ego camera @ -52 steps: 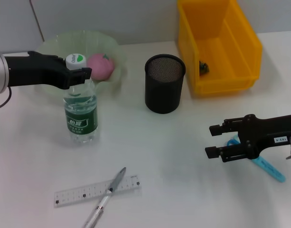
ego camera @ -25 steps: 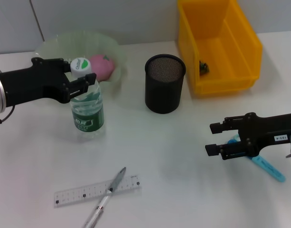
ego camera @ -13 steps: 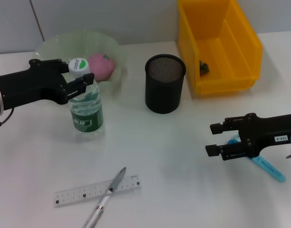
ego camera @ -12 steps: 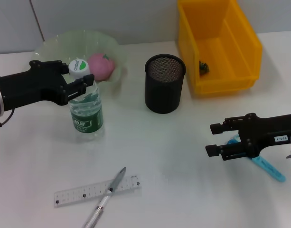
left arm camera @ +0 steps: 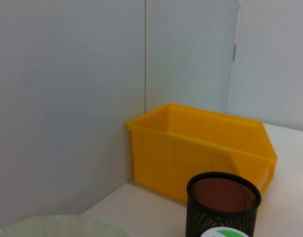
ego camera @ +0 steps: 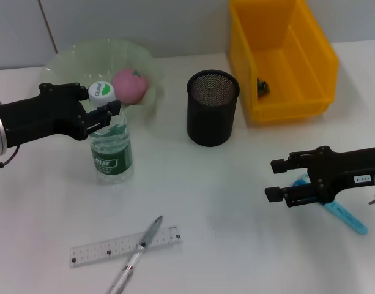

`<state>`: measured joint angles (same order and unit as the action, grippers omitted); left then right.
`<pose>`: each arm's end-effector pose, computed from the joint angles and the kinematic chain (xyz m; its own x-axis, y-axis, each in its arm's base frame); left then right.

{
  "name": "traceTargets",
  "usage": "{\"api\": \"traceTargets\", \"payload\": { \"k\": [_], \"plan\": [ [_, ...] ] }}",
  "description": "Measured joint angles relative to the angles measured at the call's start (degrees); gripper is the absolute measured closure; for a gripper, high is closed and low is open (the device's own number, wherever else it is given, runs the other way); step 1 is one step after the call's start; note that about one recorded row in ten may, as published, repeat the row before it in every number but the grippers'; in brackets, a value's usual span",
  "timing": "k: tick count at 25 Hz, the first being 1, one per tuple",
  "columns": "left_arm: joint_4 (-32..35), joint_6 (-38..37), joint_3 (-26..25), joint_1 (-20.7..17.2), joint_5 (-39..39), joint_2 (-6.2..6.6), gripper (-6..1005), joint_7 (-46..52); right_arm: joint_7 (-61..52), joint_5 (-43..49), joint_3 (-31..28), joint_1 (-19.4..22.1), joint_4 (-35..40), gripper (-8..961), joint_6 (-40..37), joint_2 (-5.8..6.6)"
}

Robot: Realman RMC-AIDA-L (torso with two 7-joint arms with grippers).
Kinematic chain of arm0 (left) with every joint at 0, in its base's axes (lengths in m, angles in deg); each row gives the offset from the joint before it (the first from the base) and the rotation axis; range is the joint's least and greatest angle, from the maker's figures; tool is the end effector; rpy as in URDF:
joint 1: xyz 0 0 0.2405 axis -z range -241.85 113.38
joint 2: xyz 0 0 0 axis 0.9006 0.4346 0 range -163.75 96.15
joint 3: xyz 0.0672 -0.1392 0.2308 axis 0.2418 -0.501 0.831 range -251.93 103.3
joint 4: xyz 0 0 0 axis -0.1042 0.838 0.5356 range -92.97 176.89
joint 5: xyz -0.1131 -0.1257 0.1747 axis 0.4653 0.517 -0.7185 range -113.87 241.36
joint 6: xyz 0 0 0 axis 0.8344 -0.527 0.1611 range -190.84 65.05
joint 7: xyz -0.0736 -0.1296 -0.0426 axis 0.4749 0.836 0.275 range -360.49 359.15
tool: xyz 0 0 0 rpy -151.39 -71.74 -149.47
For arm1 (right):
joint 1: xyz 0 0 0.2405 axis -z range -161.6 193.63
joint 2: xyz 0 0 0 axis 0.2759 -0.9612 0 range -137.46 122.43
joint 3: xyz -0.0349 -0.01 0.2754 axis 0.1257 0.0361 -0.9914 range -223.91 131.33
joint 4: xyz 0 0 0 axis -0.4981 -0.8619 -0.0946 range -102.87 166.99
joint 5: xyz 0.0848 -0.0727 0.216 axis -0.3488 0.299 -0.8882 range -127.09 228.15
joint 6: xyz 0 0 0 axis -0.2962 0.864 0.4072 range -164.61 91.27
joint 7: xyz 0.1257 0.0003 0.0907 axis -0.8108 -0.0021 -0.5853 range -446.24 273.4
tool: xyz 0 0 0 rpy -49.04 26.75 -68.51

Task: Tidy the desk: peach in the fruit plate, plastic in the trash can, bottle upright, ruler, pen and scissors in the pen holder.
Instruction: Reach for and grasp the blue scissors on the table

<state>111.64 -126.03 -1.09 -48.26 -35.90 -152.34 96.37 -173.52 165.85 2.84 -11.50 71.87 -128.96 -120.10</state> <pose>-0.2366 0.3932 0.0032 0.8666 0.2291 0.4433 0.4293 -0.7951 -0.4283 0.3201 0.3561 0.0108 0.8274 -0.4469 -0.3400 -0.4967 -0.8649 -0.0719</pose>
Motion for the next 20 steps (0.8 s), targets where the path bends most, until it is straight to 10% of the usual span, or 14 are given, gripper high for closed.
{"api": "traceTargets", "payload": {
  "k": [20],
  "plan": [
    [-1.6,1.1,-0.4,0.2,1.4,0.06,464,-1.3,0.0,0.0,0.0,0.0,0.0,198,0.0,0.0]
  ]
}}
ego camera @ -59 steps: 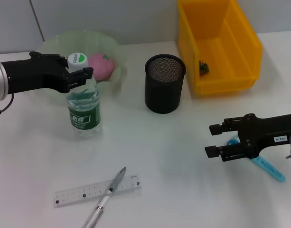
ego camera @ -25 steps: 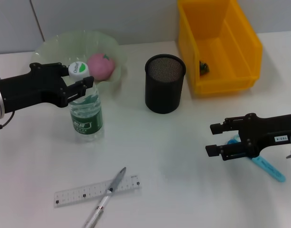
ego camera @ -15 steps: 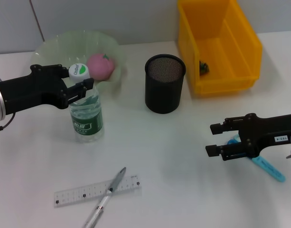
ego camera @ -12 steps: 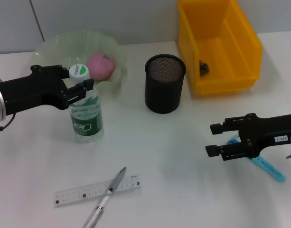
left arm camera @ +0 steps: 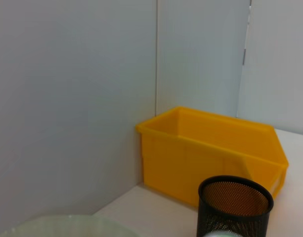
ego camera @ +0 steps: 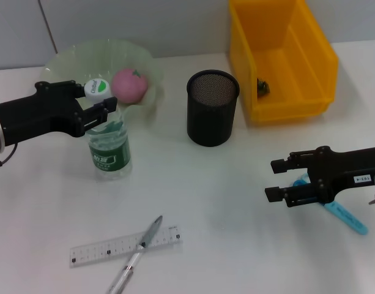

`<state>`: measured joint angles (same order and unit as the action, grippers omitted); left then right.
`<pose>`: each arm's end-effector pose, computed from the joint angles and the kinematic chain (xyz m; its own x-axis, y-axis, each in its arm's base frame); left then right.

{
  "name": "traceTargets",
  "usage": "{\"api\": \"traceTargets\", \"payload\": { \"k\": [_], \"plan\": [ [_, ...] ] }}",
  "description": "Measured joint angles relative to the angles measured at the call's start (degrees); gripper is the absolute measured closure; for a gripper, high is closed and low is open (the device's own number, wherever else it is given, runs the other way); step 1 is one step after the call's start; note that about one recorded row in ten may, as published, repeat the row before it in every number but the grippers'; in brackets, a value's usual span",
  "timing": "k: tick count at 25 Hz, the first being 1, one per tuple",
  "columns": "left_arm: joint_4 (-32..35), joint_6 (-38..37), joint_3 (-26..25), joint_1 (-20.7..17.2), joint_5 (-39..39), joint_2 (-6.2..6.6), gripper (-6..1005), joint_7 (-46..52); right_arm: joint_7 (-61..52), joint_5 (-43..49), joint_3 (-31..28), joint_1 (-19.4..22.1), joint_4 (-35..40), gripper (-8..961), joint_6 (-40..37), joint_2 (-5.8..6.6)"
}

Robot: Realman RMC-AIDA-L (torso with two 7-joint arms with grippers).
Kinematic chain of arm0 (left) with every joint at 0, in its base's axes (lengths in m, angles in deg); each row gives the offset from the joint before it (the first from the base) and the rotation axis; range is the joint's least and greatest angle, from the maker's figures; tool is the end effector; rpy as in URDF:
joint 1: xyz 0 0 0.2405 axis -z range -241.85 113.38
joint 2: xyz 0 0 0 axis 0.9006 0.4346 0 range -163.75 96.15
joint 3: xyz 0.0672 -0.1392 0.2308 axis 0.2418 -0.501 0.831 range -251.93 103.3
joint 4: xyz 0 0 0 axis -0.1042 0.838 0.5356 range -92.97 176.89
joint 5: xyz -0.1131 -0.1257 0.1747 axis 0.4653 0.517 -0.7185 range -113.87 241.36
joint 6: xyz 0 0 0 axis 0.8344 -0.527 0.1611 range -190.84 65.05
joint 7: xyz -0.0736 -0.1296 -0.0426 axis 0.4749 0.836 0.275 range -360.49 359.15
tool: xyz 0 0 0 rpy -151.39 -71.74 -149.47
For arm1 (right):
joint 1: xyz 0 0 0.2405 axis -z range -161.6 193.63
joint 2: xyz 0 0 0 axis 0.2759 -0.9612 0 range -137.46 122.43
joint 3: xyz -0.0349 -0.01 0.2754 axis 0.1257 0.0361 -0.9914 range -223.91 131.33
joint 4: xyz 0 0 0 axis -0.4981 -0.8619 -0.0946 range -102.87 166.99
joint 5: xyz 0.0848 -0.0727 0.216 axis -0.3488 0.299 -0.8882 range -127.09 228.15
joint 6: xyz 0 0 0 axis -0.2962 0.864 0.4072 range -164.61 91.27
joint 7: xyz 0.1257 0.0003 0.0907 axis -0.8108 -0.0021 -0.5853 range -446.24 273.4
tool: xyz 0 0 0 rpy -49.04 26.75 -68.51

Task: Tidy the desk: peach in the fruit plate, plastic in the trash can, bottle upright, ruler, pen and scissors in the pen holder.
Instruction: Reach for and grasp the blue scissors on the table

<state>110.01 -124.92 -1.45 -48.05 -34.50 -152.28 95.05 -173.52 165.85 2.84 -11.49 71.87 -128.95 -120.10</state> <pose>-0.2415 0.3959 0.0033 0.8581 0.2305 0.4588 0.4439 -0.7821 -0.4374 0.3202 0.3561 0.0108 0.8274 -0.4471 -0.3400 -0.4969 -0.8648 -0.0720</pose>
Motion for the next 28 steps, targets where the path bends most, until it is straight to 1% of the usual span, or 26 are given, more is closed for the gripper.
{"api": "traceTargets", "payload": {
  "k": [10,12,20,22,25,27,28],
  "plan": [
    [-1.3,-0.2,-0.7,0.3,0.2,0.01,442,0.0,0.0,0.0,0.0,0.0,0.0,198,0.0,-0.01],
    [-1.3,-0.2,-0.7,0.3,0.2,0.01,347,0.0,0.0,0.0,0.0,0.0,0.0,198,0.0,-0.02],
    [-1.2,-0.9,-1.3,0.4,0.8,0.14,221,0.3,0.0,0.0,0.0,0.0,0.0,198,0.0,-0.07],
    [-1.0,-2.8,-3.4,0.4,1.3,0.15,196,0.3,0.0,0.0,0.0,0.0,0.0,198,0.0,-0.08],
    [-0.9,-3.8,-4.2,0.4,1.6,0.15,172,0.3,0.0,0.0,0.0,0.0,0.0,198,0.0,-0.09],
    [-0.3,-10.7,-9.8,0.4,2.0,0.29,173,0.5,0.0,0.0,0.0,0.0,0.0,198,0.0,-0.09],
    [-0.2,-12.7,-11.1,0.4,2.0,0.34,173,0.5,0.0,0.0,0.0,0.0,0.0,198,0.0,-0.09]
  ]
}}
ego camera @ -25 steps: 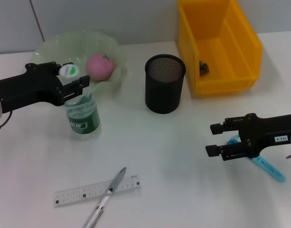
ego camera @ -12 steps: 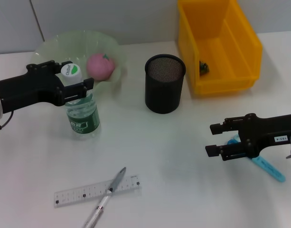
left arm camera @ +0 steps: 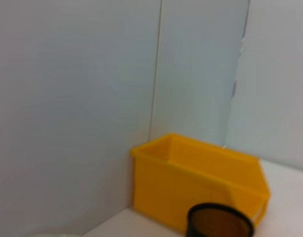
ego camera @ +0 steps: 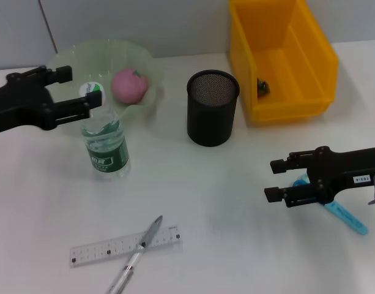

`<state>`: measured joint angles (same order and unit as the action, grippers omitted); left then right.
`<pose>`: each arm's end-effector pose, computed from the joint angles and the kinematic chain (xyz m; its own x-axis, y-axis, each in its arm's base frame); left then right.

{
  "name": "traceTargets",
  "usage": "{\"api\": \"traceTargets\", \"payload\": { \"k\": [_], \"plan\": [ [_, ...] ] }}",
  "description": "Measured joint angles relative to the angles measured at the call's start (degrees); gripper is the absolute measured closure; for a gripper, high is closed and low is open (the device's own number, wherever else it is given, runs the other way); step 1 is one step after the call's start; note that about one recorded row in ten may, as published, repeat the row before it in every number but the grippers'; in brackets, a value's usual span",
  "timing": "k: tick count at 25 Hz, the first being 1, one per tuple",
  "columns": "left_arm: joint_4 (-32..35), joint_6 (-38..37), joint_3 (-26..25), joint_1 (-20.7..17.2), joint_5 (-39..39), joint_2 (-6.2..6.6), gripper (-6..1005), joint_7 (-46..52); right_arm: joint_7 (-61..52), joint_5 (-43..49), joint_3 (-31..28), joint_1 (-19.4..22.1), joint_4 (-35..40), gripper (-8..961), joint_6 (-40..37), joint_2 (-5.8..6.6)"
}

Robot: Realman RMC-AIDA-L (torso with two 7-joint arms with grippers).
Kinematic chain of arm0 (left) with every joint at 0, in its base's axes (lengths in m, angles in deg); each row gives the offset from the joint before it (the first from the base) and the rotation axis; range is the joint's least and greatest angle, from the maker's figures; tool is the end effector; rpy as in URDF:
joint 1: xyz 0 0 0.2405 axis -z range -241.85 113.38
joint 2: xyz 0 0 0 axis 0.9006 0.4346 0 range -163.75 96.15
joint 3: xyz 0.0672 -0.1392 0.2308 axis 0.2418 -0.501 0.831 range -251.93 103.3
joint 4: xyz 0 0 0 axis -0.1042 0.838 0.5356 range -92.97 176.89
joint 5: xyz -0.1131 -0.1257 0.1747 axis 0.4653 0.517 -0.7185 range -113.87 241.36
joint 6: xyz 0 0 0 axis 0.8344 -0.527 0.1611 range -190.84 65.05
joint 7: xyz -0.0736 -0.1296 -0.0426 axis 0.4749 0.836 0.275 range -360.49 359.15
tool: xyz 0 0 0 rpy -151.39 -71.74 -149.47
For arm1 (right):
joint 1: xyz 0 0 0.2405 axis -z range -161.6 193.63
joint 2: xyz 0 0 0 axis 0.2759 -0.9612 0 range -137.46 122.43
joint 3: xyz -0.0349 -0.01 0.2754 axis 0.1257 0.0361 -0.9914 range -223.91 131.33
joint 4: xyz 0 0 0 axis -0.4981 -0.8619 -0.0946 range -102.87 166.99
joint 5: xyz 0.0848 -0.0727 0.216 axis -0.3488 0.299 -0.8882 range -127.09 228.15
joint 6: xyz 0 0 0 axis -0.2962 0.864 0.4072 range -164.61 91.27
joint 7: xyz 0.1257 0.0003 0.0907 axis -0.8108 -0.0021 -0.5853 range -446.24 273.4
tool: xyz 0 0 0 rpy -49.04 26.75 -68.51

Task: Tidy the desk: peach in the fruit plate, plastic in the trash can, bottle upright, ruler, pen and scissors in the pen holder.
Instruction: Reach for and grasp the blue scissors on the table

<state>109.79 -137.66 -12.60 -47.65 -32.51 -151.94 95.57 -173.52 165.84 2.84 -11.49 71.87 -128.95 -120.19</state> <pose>-0.2492 0.3837 0.0437 0.8026 0.2334 0.5490 0.4810 -0.7976 -0.3640 0.3198 0.3559 0.0101 0.8268 -0.4473 -0.3410 -0.4970 -0.8649 -0.0707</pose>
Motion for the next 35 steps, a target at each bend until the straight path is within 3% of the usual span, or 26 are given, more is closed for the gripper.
{"api": "traceTargets", "payload": {
  "k": [3,5,8,9,10,12,15,16,17,19,24,26,30,35],
  "plan": [
    [0.0,-6.3,-4.1,0.2,-0.1,0.35,173,0.1,0.0,0.0,0.0,0.0,0.1,198,-0.1,0.0],
    [-0.9,-13.7,-7.4,0.2,-0.3,1.7,174,0.1,0.0,0.0,0.0,0.0,0.1,198,-0.2,0.01],
    [-1.3,-15.8,-7.5,0.2,-0.4,1.99,174,0.1,0.0,0.0,0.0,0.0,0.4,198,-0.5,0.05],
    [-3.0,-20.7,-8.0,0.0,-0.4,3.06,174,0.1,0.0,0.0,0.0,0.0,0.4,198,-0.5,0.07],
    [-3.8,-23.0,-8.1,-0.2,-0.4,3.35,174,-0.1,0.0,0.0,0.0,0.0,0.4,198,-0.5,0.1],
    [-4.2,-24.1,-8.1,-0.4,-0.4,3.39,175,-0.3,0.0,0.0,0.0,0.0,0.4,198,-0.5,0.15],
    [-4.7,-26.4,-8.1,-0.9,-0.4,3.1,175,-1.1,0.3,0.0,0.0,0.0,0.5,198,-0.5,0.16],
    [-5.0,-28.1,-8.1,-1.8,-0.5,1.65,176,-3.1,0.6,0.0,0.0,0.0,0.5,198,-0.5,0.18],
    [-5.0,-28.1,-8.1,-1.8,-0.5,1.65,176,-3.1,0.6,0.0,0.0,0.0,0.5,198,-0.5,0.18],
    [-6.0,-27.7,-7.7,-1.8,-1.3,0.09,176,-6.0,0.7,0.0,0.0,0.0,0.5,198,-0.5,0.18],
    [-9.0,-25.4,-6.4,-0.3,-2.8,-0.27,177,-7.7,1.1,0.0,0.0,-0.1,0.6,198,-0.6,0.18],
    [-14.0,-22.9,-4.9,2.1,-5.6,-0.16,177,-9.8,1.4,0.0,0.0,0.0,0.7,198,-0.6,0.22],
    [-14.9,-22.6,-4.9,2.4,-6.2,-0.16,178,-10.6,1.5,0.0,0.0,0.0,0.7,198,-0.6,0.45],
    [-20.9,-21.4,-4.5,2.9,-7.9,-0.16,179,-17.0,1.8,0.0,0.0,0.0,0.6,198,-0.6,0.71]
  ]
}}
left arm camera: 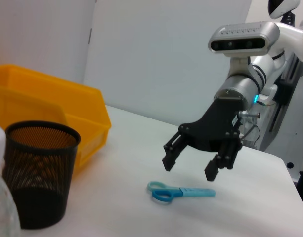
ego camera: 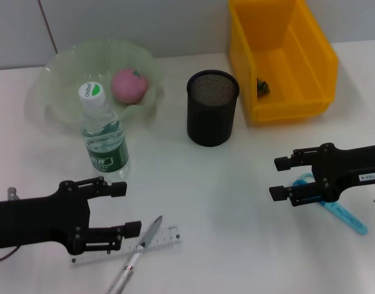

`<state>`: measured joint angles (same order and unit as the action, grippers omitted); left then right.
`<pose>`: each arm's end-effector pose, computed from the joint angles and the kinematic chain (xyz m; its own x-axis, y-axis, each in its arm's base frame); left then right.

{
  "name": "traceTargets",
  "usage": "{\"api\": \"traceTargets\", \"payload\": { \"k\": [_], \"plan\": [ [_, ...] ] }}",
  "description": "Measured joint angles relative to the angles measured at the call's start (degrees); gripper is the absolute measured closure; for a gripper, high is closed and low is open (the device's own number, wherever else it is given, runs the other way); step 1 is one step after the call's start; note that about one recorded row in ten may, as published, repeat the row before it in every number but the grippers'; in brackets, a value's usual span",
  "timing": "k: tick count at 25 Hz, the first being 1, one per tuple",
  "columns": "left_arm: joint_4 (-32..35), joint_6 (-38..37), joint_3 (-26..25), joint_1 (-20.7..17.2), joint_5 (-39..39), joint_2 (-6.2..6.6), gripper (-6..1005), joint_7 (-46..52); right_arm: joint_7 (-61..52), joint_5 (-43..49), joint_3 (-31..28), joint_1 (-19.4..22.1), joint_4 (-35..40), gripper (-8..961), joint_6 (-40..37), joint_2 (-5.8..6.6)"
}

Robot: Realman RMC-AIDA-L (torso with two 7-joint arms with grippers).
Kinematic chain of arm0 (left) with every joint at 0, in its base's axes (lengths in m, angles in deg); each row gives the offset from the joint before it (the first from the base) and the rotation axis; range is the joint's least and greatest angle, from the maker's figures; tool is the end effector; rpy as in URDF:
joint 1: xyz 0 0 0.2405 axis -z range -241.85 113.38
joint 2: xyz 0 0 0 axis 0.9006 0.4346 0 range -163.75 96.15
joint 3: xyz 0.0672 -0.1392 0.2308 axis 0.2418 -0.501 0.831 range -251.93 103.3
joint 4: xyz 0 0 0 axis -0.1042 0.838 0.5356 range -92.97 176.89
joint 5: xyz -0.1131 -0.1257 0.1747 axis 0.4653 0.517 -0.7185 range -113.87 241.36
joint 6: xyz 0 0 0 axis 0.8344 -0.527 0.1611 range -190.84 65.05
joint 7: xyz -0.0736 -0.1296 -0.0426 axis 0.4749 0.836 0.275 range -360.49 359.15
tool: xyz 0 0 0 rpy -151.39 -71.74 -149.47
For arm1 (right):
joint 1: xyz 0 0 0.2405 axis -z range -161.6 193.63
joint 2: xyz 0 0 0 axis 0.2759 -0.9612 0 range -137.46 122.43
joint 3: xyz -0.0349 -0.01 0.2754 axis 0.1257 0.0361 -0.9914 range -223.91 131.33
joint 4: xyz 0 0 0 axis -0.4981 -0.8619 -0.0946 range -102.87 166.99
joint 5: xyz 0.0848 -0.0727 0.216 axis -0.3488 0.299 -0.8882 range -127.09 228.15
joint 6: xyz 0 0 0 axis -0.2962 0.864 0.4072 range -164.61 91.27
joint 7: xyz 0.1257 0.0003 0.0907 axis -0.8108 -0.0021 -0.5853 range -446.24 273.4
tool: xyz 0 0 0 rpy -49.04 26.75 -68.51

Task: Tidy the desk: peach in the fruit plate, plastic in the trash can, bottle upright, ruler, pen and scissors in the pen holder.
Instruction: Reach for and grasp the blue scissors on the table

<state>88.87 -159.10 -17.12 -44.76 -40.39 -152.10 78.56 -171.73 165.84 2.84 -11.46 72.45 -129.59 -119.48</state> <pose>-0.2933 0.3141 -0.0215 0.8282 0.2960 0.4759 0.3458 -0.9381 -0.0183 0.3204 0.3569 0.0173 0.8496 -0.4105 -0.3311 -0.4610 -0.8830 -0.0881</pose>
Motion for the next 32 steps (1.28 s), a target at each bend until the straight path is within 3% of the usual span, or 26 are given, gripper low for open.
{"api": "traceTargets", "payload": {
  "k": [7,10,12,14,19,25,28,29,30,31,32],
  "plan": [
    [-1.4,0.4,0.0,0.0,0.0,-0.02,180,-1.0,-4.3,0.0,0.0,0.0,3.4,198,-0.8,-0.51],
    [-1.4,0.6,0.0,-0.1,0.0,-0.05,181,-1.1,-18.6,2.4,0.5,-0.4,13.8,198,-2.3,-1.25],
    [-1.4,0.7,0.0,-0.1,0.0,-0.06,181,-1.1,-21.5,3.3,0.6,-0.7,15.7,198,-2.9,-1.28],
    [-1.4,0.7,0.0,0.0,0.0,-0.07,181,-1.1,-32.2,9.8,0.8,-3.5,22.0,198,-6.2,-1.47],
    [-1.4,0.9,0.0,0.1,0.0,0.0,182,-1.1,-45.6,23.4,0.9,-9.0,26.8,199,-9.5,-1.85],
    [-1.4,1.3,0.0,0.1,0.0,0.1,183,-1.1,-51.4,33.4,6.7,-12.5,28.2,199,-12.3,-2.03],
    [-1.4,1.4,0.0,0.1,0.0,0.13,184,-1.0,-53.7,39.1,10.5,-13.6,28.5,198,-12.6,-2.8],
    [-1.3,1.5,0.0,0.1,0.0,0.12,184,-1.0,-54.7,43.3,12.4,-14.2,29.0,198,-12.6,-3.91],
    [-1.3,1.5,0.0,0.1,0.0,0.12,184,-1.0,-54.7,43.3,12.4,-14.2,29.0,198,-12.6,-3.91],
    [-1.4,1.5,-0.1,0.1,0.0,0.12,184,-1.0,-55.0,47.3,13.5,-14.5,29.6,198,-12.5,-5.27],
    [-1.4,1.5,-0.1,0.1,0.0,0.12,184,-1.0,-55.0,47.3,13.5,-14.5,29.6,198,-12.5,-5.27]
  ]
}}
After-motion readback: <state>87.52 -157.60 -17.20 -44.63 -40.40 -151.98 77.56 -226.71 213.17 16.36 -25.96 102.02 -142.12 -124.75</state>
